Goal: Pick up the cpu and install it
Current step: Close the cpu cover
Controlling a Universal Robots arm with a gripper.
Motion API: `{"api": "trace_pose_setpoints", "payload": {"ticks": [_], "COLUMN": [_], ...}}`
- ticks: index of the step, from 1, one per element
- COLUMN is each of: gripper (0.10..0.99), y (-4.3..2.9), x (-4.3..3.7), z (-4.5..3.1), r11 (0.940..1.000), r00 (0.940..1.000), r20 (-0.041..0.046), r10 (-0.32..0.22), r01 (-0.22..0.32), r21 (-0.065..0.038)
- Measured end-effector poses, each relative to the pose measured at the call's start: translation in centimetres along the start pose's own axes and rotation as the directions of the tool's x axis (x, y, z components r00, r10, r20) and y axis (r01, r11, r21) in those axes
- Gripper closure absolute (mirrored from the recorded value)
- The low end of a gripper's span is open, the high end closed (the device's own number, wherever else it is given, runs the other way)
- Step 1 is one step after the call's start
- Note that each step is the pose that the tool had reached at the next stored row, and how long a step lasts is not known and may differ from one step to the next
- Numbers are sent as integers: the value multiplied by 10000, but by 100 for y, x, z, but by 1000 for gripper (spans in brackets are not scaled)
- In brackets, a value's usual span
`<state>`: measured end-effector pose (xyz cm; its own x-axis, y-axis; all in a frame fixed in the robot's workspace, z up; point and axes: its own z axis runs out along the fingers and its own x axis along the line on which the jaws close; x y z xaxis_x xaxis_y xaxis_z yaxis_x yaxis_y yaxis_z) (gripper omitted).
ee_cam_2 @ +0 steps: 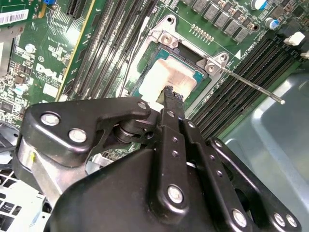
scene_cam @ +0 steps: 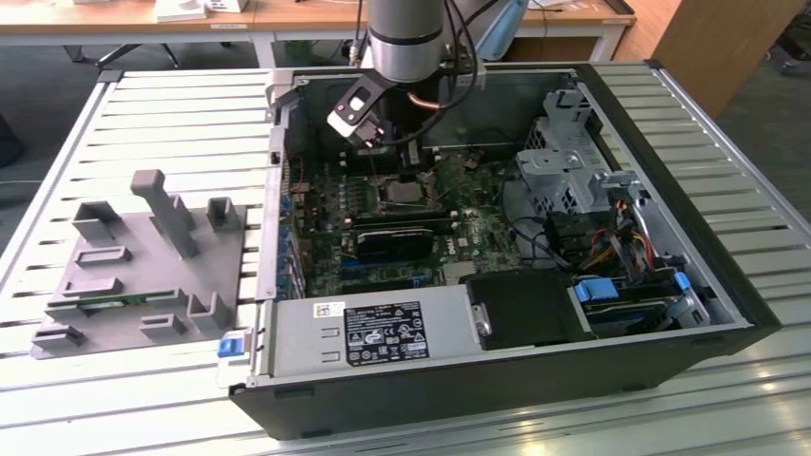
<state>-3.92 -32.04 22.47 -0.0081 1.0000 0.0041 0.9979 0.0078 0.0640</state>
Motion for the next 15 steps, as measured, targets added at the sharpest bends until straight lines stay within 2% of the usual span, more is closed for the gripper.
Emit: {"api": "trace_pose_setpoints", "payload": {"ticks": [8,11,15], "gripper": [980,980,980], "y": [8,13,21], "x": [0,0,1], "z": [-84,-166,-326], "r11": [10000,10000,10000], "r00": [10000,10000,10000], "r20": [2,0,0], "r10": [0,-1,0], "r01": [0,1,0], "r21": [33,33,33]}}
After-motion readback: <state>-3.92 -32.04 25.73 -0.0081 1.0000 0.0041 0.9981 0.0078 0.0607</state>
